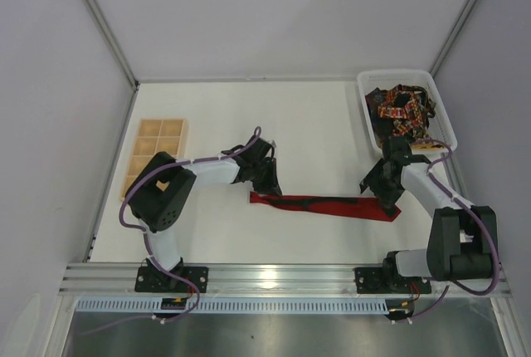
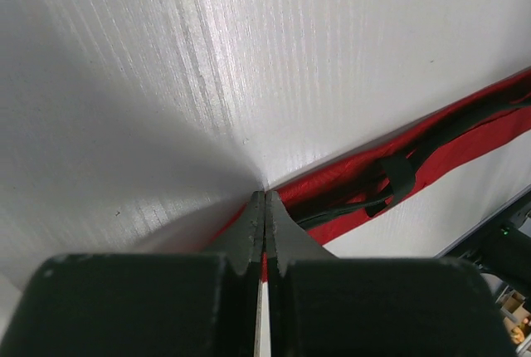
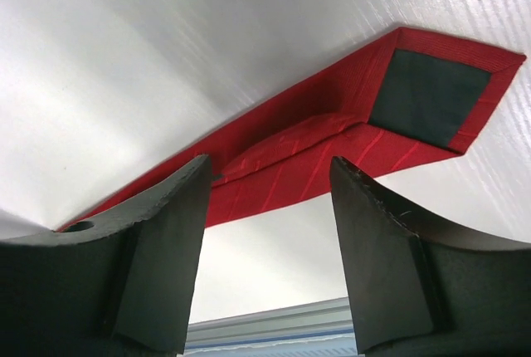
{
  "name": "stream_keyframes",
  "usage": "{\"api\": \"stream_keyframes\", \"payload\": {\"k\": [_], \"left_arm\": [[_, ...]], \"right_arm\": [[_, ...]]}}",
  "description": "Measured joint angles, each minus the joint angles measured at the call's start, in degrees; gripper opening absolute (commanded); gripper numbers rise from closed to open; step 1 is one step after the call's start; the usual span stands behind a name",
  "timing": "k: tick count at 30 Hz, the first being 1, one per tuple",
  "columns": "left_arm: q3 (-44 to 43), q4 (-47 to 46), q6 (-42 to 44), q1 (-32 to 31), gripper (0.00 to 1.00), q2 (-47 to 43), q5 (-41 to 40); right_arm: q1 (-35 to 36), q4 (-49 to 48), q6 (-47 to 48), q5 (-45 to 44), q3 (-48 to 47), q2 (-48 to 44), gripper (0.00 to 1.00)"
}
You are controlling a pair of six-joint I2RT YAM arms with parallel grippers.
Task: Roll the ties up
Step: Flatten the tie
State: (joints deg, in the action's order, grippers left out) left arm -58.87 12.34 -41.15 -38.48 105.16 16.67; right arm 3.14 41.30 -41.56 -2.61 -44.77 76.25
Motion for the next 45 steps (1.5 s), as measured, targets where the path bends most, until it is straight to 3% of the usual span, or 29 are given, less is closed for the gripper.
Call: {"api": "stream_keyframes", "payload": {"k": [10,13,14,19,32,45], "left_arm": [[0.0,0.5,0.1,0.0,0.01,-0.4,-1.1],[0.0,0.7,0.1,0.0,0.00,-0.7,-1.6],[0.0,0.7,0.1,0.0,0.00,-0.7,-1.6],[0.3,0.6,0.1,0.0,0.00,-0.8,-1.7],[3.0,-0.1,0.0,0.0,0.01,-3.3,-2.6],[3.0,-0.2,0.0,0.0,0.01,-4.6,-4.1]], "right_arm": [[0.0,-2.7,-2.6,0.0,0.2,4.9,0.43],[0.0,-2.3,-2.9,0.0,0.2,4.1,0.30],[0.0,-1.9,-3.0,0.0,0.2,3.5,0.18],[0.0,-0.9,-3.5,0.9,0.2,0.3,0.00],[0.0,5.5,-4.7,3.8,1.7,0.4,0.00],[0.0,7.8,-5.1,0.9,-0.7,8.8,0.02]]}}
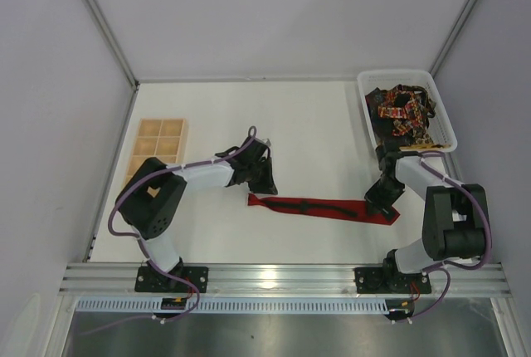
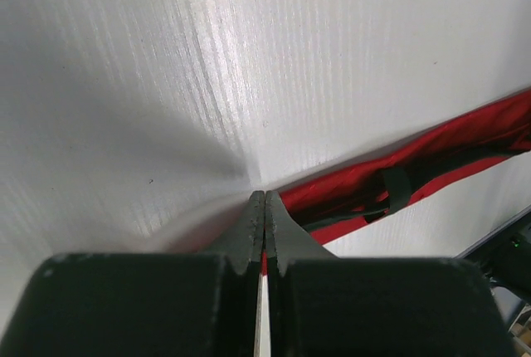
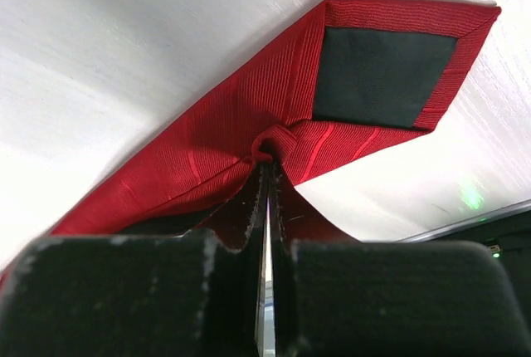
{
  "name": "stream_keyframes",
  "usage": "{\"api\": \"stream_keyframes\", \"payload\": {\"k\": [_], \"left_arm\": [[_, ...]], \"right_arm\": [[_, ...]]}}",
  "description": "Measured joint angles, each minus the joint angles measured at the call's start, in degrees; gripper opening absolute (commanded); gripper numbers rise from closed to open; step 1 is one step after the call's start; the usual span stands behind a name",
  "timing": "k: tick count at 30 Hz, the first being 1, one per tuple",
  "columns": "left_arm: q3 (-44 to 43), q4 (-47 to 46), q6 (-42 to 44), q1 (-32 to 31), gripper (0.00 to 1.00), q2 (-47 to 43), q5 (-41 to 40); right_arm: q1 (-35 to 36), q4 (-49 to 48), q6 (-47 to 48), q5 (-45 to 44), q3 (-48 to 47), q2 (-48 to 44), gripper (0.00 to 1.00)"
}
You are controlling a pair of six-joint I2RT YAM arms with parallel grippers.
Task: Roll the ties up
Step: Flatten the tie, then roll the tie
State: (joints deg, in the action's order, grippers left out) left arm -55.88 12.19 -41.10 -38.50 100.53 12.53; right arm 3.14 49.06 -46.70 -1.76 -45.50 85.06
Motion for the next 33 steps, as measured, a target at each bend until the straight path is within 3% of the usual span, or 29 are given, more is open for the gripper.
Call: {"api": "stream_keyframes", "payload": {"k": [8,11,16,18,19,22,24,28,33], "left_arm": [[0.5,1.8,0.8,0.0,0.03,-3.1,-2.4],[0.5,2.6,1.3,0.0,0.11,-5.1,-3.4],[0.5,5.5,3.0,0.1,0.39,-9.6,-5.9],[0.5,6.8,3.8,0.3,0.51,-11.7,-6.4],[0.5,7.5,4.2,0.4,0.54,-12.8,-6.5],[2.2,8.4,4.7,1.3,0.61,-16.3,-6.4],[5.0,8.4,4.7,2.2,0.65,-19.1,-5.9],[10.2,8.7,4.7,3.6,0.67,-22.4,-4.3],[16.1,5.9,4.5,5.1,0.71,-23.5,0.5]], "right_arm": [[0.0,-0.7,2.0,-2.8,-1.5,0.7,0.16],[0.0,-1.2,3.4,-3.5,-2.7,1.2,0.18],[0.0,-2.3,5.7,-3.6,-3.6,1.3,0.24],[0.0,-2.4,6.9,-3.6,-3.8,0.8,0.34],[0.3,-2.4,7.5,-3.7,-3.9,0.4,0.46],[1.4,-2.0,9.7,-4.3,-4.8,-1.2,0.63],[2.7,-2.0,11.8,-5.2,-6.2,-2.3,0.67],[6.0,-2.8,16.1,-4.7,-8.2,-5.2,0.66],[17.5,-6.2,21.3,-0.6,-11.1,-6.0,0.61]]}}
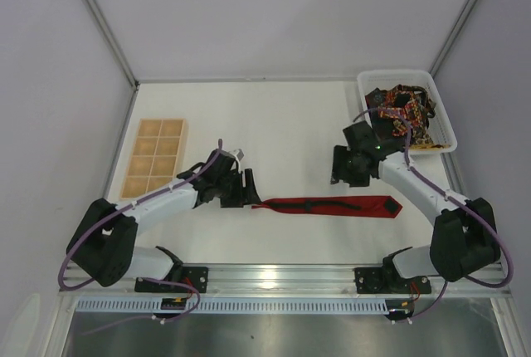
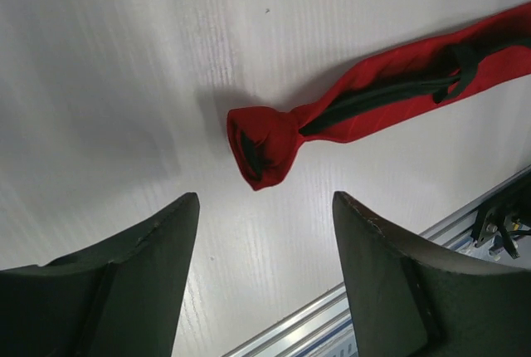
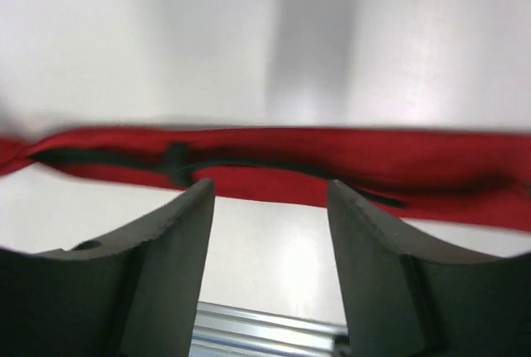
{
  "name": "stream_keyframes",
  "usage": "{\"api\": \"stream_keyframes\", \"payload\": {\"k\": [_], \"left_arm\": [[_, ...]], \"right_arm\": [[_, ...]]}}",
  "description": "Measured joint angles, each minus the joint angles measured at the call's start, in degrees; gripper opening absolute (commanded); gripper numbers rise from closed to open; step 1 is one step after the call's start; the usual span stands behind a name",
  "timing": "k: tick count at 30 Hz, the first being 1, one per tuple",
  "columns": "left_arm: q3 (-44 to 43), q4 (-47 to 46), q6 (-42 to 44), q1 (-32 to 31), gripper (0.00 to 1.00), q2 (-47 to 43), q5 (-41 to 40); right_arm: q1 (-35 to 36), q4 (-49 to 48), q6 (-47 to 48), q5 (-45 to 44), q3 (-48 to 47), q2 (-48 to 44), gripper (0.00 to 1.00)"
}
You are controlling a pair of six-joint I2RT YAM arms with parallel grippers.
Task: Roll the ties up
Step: Roll the tie
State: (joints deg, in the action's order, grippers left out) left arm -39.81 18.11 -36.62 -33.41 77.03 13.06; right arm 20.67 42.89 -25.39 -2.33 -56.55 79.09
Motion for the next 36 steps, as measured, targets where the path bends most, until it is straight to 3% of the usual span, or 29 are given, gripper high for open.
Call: {"api": "stream_keyframes", "payload": {"k": [3,5,6,9,17,36], "left_arm": [[2.6,-1.8,-0.2,2.0,0.73,0.0,2.8],[3.7,-3.3,-0.4,3.4,0.73,0.0,4.2],[4.1,-4.0,-0.5,3.9,0.73,0.1,4.9],[4.4,-6.3,-0.9,4.7,0.73,1.3,6.6],[4.4,-11.7,-3.6,4.9,0.66,6.9,11.3],[2.5,-11.4,-3.9,4.9,0.43,10.7,12.4]], "right_arm": [[6.0,-5.0,1.0,6.5,-0.1,0.9,0.46],[8.4,-8.7,1.3,10.6,-0.1,2.4,0.31],[9.3,-10.6,1.1,12.2,-0.1,3.4,0.17],[10.9,-15.4,0.5,16.0,-0.1,7.3,0.05],[13.4,-21.4,0.1,20.4,-0.2,15.4,0.00],[13.7,-22.4,0.9,22.3,3.3,12.3,0.00]]}}
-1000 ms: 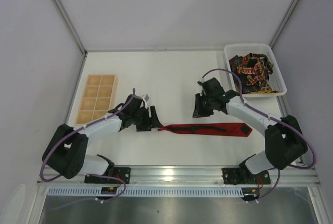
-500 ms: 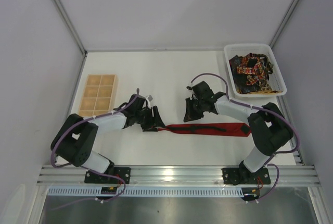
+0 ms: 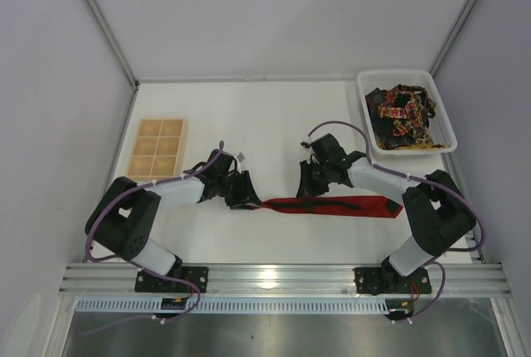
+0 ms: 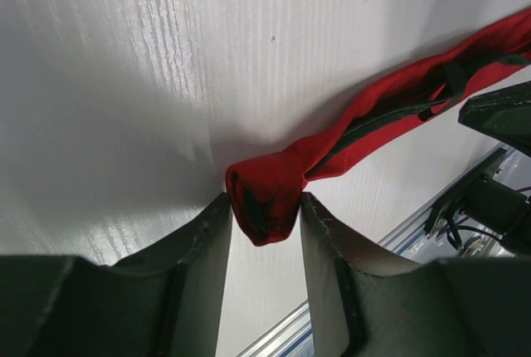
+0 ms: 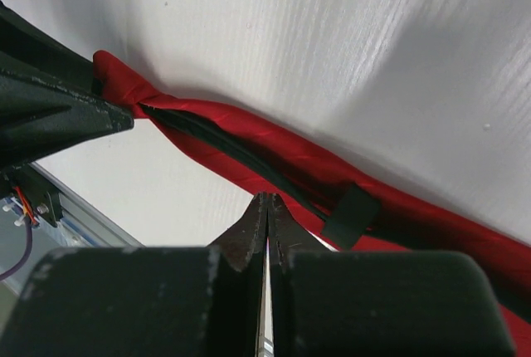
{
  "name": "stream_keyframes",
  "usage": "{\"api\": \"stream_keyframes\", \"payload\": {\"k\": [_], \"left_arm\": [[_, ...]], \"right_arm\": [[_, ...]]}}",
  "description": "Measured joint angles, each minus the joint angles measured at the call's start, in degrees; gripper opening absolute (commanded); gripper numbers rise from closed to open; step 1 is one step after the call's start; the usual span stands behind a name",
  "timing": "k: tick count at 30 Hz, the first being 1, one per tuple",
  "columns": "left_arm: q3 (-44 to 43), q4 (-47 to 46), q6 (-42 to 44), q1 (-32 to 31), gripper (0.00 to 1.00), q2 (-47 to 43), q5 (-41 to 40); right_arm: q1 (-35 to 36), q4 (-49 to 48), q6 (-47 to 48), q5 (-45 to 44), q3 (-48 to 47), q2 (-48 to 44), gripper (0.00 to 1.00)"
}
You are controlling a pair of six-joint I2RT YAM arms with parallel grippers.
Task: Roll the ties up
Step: Roll the tie
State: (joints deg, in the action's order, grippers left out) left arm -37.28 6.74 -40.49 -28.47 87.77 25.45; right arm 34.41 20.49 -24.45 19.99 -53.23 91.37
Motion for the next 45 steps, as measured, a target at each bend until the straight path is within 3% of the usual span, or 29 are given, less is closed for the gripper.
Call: {"api": "stream_keyframes", "payload": {"k": [6,19,30,45], "left_arm": [[0.0,1.3,0.0,0.0,0.30,0.0,-0.9],[-1.2,5.3,0.5,0.0,0.30,-0.9,-2.2],[-2.4,7.8,0.7,0.0,0.31,-1.9,-2.9],[-3.1,9.3,1.5,-0.5,0.31,-2.5,-4.2]], "right_arm": [[0.0,0.5,0.7,-0.2,2.4,-1.8,0.00],[0.5,-3.1,0.1,3.5,4.2,-1.6,0.00],[4.5,-8.6,-2.8,6.1,2.2,6.1,0.00],[5.1,-11.7,-3.8,6.2,-0.3,10.1,0.00]]}}
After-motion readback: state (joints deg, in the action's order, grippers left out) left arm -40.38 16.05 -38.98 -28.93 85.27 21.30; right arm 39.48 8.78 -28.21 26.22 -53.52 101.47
